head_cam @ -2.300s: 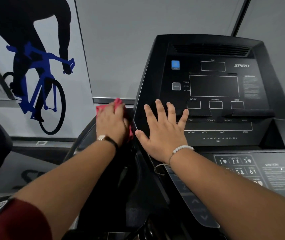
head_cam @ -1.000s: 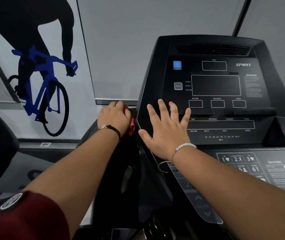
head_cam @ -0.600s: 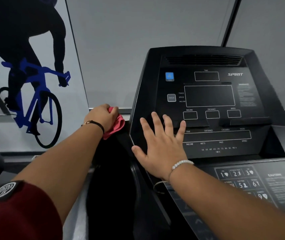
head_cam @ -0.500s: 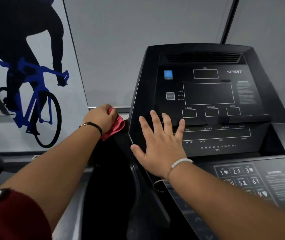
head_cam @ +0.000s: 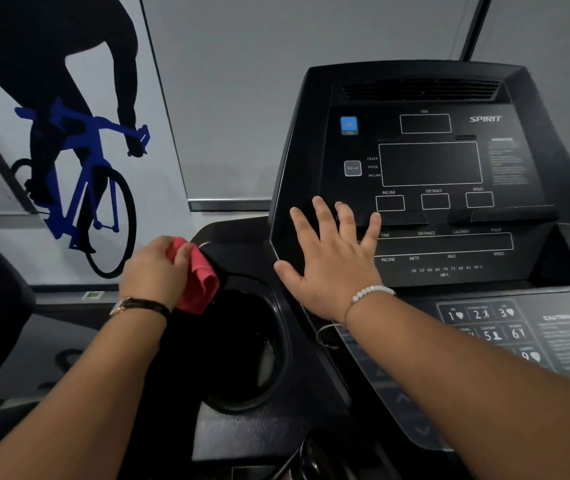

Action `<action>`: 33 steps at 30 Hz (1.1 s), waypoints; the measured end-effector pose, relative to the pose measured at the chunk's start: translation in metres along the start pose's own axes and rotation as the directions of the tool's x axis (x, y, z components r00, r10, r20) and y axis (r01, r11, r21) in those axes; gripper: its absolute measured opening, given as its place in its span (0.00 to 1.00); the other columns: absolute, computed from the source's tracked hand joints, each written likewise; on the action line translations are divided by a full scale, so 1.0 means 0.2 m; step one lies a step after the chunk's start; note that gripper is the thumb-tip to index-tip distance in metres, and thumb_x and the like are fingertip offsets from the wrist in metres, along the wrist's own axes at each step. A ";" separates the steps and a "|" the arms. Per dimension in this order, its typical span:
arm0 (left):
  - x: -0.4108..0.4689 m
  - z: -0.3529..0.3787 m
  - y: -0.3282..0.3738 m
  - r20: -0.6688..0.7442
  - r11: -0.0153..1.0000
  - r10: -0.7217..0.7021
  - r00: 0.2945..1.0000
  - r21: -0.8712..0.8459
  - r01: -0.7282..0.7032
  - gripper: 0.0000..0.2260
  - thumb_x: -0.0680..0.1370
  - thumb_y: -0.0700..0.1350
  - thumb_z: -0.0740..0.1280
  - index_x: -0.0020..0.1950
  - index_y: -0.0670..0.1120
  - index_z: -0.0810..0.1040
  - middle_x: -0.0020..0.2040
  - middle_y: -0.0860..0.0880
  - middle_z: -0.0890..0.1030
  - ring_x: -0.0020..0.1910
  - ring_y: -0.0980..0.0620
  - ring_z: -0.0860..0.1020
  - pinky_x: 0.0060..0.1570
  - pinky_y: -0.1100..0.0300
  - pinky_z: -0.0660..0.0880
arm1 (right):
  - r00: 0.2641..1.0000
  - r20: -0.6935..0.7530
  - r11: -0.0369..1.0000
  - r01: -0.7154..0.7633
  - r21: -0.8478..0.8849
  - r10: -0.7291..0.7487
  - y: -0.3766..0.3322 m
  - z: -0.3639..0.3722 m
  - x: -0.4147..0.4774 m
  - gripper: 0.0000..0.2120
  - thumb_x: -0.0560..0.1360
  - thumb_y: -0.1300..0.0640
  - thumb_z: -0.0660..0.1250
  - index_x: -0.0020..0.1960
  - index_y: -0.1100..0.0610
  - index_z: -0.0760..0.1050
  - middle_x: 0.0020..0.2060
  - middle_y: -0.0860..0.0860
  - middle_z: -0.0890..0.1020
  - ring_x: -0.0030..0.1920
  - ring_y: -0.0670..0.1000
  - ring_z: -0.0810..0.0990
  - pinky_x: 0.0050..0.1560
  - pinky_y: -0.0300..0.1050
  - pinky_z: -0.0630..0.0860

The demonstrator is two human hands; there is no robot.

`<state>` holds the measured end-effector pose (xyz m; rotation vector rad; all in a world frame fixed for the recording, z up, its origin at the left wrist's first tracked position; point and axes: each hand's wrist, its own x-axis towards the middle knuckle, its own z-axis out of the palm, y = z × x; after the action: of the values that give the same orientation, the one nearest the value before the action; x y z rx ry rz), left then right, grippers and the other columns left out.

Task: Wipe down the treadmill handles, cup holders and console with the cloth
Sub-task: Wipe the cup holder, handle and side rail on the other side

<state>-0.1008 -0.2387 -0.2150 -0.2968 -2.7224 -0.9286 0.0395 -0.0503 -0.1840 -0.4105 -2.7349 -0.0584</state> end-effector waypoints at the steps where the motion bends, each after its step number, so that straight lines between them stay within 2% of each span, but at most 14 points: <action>1: -0.03 -0.02 0.00 0.022 1.000 -0.001 1.000 -0.002 0.002 0.14 0.77 0.52 0.64 0.60 0.47 0.74 0.50 0.41 0.79 0.51 0.39 0.76 0.49 0.50 0.72 | 1.000 0.000 1.000 0.000 -0.002 0.000 0.00 0.00 0.00 0.35 0.74 0.34 0.49 0.76 0.47 0.45 0.77 0.52 0.46 0.75 0.59 0.43 0.68 0.71 0.34; 5: -0.23 -0.02 0.00 0.037 0.996 0.004 0.999 -0.088 0.000 0.21 0.71 0.46 0.72 0.60 0.47 0.68 0.44 0.47 0.74 0.46 0.43 0.75 0.45 0.55 0.70 | 1.000 -0.002 1.000 -0.002 -0.017 0.002 -0.01 0.00 0.00 0.36 0.74 0.34 0.49 0.76 0.47 0.45 0.77 0.52 0.46 0.75 0.59 0.43 0.68 0.71 0.35; 8: -0.26 0.04 0.04 0.014 0.997 0.037 0.999 -0.066 -0.036 0.15 0.72 0.43 0.69 0.57 0.45 0.72 0.47 0.43 0.79 0.49 0.40 0.76 0.44 0.57 0.68 | 1.000 -0.005 1.000 -0.006 -0.028 0.006 0.00 0.00 0.00 0.36 0.74 0.33 0.49 0.76 0.47 0.45 0.76 0.52 0.47 0.75 0.59 0.44 0.68 0.72 0.36; 12: -0.30 0.10 0.13 0.070 0.971 0.237 0.969 0.011 -0.239 0.07 0.75 0.44 0.66 0.51 0.43 0.75 0.47 0.41 0.80 0.48 0.39 0.77 0.43 0.54 0.69 | 1.000 -0.007 0.999 -0.006 -0.033 0.006 -0.01 0.01 0.00 0.36 0.74 0.33 0.49 0.76 0.47 0.46 0.76 0.52 0.47 0.75 0.59 0.44 0.68 0.72 0.37; 16: -0.34 0.20 0.21 0.149 0.917 0.396 0.906 -0.017 -0.399 0.10 0.78 0.49 0.63 0.52 0.45 0.78 0.49 0.47 0.80 0.48 0.45 0.77 0.45 0.57 0.71 | 1.000 -0.009 0.999 -0.009 -0.039 0.008 0.00 0.01 0.00 0.36 0.73 0.33 0.50 0.76 0.47 0.46 0.76 0.52 0.48 0.75 0.59 0.45 0.68 0.71 0.37; 19: -0.35 0.24 0.21 0.259 0.890 0.452 0.854 -0.057 -0.453 0.11 0.78 0.51 0.63 0.56 0.49 0.79 0.53 0.50 0.79 0.51 0.49 0.78 0.49 0.57 0.74 | 1.000 -0.024 0.999 -0.012 -0.047 0.011 -0.01 0.01 0.00 0.36 0.73 0.33 0.50 0.76 0.47 0.47 0.76 0.52 0.49 0.75 0.59 0.46 0.68 0.71 0.38; 21: -0.34 0.22 0.19 0.194 0.888 0.457 0.868 -0.041 -0.458 0.10 0.78 0.50 0.63 0.55 0.49 0.79 0.53 0.50 0.79 0.51 0.49 0.78 0.48 0.58 0.74 | 0.999 -0.031 0.999 -0.012 -0.051 0.010 -0.01 0.01 0.00 0.36 0.73 0.33 0.50 0.76 0.47 0.47 0.76 0.52 0.49 0.75 0.59 0.46 0.68 0.71 0.38; 24: -0.33 0.20 0.18 0.037 0.933 0.359 0.933 -0.050 -0.357 0.09 0.76 0.48 0.65 0.53 0.47 0.79 0.51 0.49 0.78 0.49 0.49 0.77 0.46 0.61 0.70 | 0.999 -0.035 0.999 -0.011 -0.052 0.009 0.00 0.01 0.00 0.36 0.73 0.33 0.50 0.76 0.47 0.48 0.76 0.52 0.50 0.75 0.59 0.46 0.68 0.71 0.38; 25: -0.33 0.21 0.19 0.044 0.953 0.292 0.955 -0.101 -0.287 0.08 0.75 0.48 0.67 0.52 0.47 0.79 0.48 0.50 0.78 0.46 0.50 0.76 0.45 0.62 0.70 | 0.999 -0.035 0.999 -0.011 -0.051 0.009 0.00 0.01 0.00 0.36 0.73 0.33 0.50 0.76 0.47 0.48 0.76 0.52 0.50 0.75 0.59 0.46 0.68 0.71 0.38; 27: -0.36 0.23 0.24 0.175 0.958 0.151 0.973 -0.267 -0.101 0.04 0.73 0.47 0.70 0.43 0.48 0.77 0.39 0.53 0.77 0.38 0.55 0.75 0.40 0.67 0.70 | 0.999 -0.037 0.999 -0.013 -0.044 0.012 0.00 0.02 0.00 0.36 0.73 0.33 0.50 0.76 0.47 0.48 0.76 0.52 0.50 0.75 0.59 0.46 0.68 0.71 0.38; 29: -0.40 0.24 0.25 0.364 0.886 0.106 0.925 -0.457 0.078 0.09 0.72 0.44 0.73 0.36 0.49 0.75 0.33 0.53 0.78 0.32 0.57 0.75 0.36 0.66 0.71 | 0.999 -0.039 0.999 -0.009 -0.040 0.007 0.00 0.02 0.01 0.36 0.73 0.33 0.51 0.76 0.47 0.48 0.76 0.52 0.50 0.75 0.59 0.46 0.68 0.72 0.38; 31: -0.45 0.19 0.23 0.542 0.784 0.163 0.824 -0.578 0.226 0.12 0.71 0.39 0.74 0.33 0.47 0.73 0.29 0.51 0.79 0.27 0.56 0.76 0.33 0.62 0.73 | 0.999 -0.041 0.999 -0.008 -0.040 0.006 0.00 0.02 0.01 0.36 0.73 0.33 0.51 0.76 0.47 0.48 0.76 0.52 0.50 0.75 0.59 0.47 0.68 0.72 0.38; 32: -0.47 0.16 0.21 0.616 0.780 0.217 0.758 -0.576 0.244 0.13 0.70 0.37 0.74 0.32 0.45 0.72 0.28 0.50 0.79 0.25 0.56 0.76 0.29 0.63 0.72 | 0.999 -0.040 0.999 -0.008 -0.039 0.007 0.00 0.02 0.01 0.36 0.73 0.33 0.51 0.76 0.47 0.48 0.76 0.52 0.50 0.75 0.59 0.46 0.68 0.72 0.38; 33: -0.49 0.12 0.20 0.663 0.827 0.269 0.698 -0.530 0.185 0.12 0.69 0.37 0.74 0.32 0.44 0.73 0.28 0.49 0.79 0.24 0.57 0.76 0.27 0.65 0.72 | 0.999 -0.038 0.999 -0.010 -0.037 0.008 0.00 0.02 0.01 0.36 0.73 0.33 0.51 0.76 0.47 0.48 0.76 0.52 0.50 0.75 0.59 0.46 0.68 0.71 0.38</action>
<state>-0.0011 -0.2041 -0.2407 -1.0439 -2.9585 -1.9606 0.0366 -0.0497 -0.1866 -0.4277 -2.6985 -0.1137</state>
